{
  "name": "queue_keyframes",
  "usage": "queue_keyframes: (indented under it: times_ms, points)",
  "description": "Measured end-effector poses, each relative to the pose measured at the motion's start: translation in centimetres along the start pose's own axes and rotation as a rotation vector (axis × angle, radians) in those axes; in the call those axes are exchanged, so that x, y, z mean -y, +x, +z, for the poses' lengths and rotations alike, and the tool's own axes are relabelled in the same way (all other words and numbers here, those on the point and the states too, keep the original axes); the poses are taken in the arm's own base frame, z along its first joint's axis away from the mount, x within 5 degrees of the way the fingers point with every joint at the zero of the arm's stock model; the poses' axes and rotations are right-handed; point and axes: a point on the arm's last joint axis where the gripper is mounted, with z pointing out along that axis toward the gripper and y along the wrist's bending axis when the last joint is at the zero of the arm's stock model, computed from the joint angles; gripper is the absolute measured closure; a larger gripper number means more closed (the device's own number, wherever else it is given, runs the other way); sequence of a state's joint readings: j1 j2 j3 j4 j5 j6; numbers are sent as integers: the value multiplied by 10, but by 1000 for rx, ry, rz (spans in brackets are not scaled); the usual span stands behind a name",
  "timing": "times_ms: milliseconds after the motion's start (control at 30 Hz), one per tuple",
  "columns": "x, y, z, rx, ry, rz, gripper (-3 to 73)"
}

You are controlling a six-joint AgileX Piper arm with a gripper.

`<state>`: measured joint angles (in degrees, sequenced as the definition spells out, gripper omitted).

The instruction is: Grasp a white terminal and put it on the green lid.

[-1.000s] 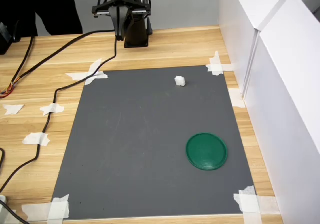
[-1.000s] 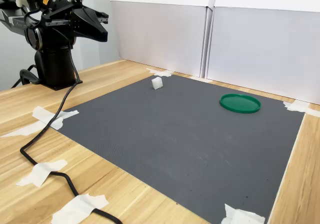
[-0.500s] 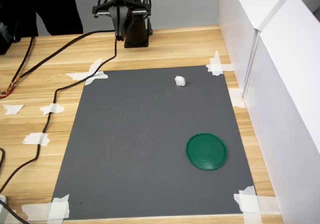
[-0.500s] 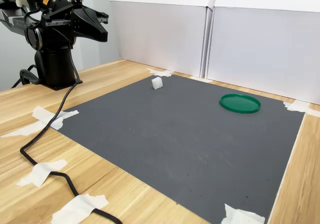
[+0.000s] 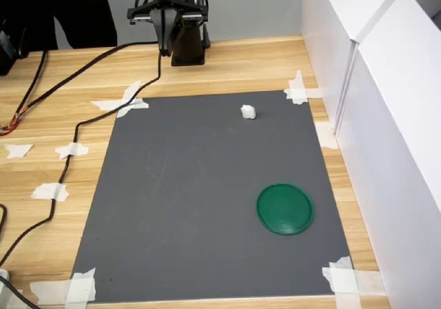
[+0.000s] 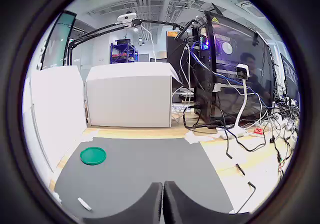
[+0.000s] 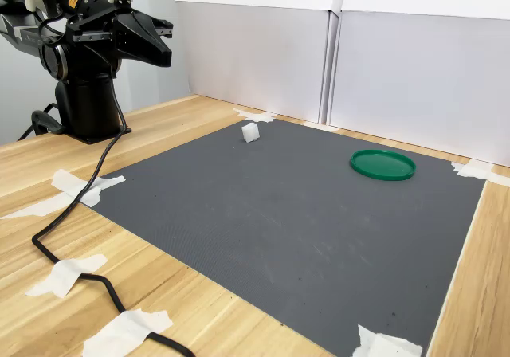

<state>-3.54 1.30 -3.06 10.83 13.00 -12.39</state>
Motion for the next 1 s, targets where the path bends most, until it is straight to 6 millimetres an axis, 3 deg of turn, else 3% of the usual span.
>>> queue_keyframes:
  times_ms: [267, 433, 733, 1000]
  points:
    - [1, -5, 5, -37, 0, -19, 711]
    - [0, -31, 14, -131, -22, -75, 711]
    - [-4, -76, 40, -552, -147, -98, 711]
    - [-4, -90, 81, -843, -216, -93, 682]
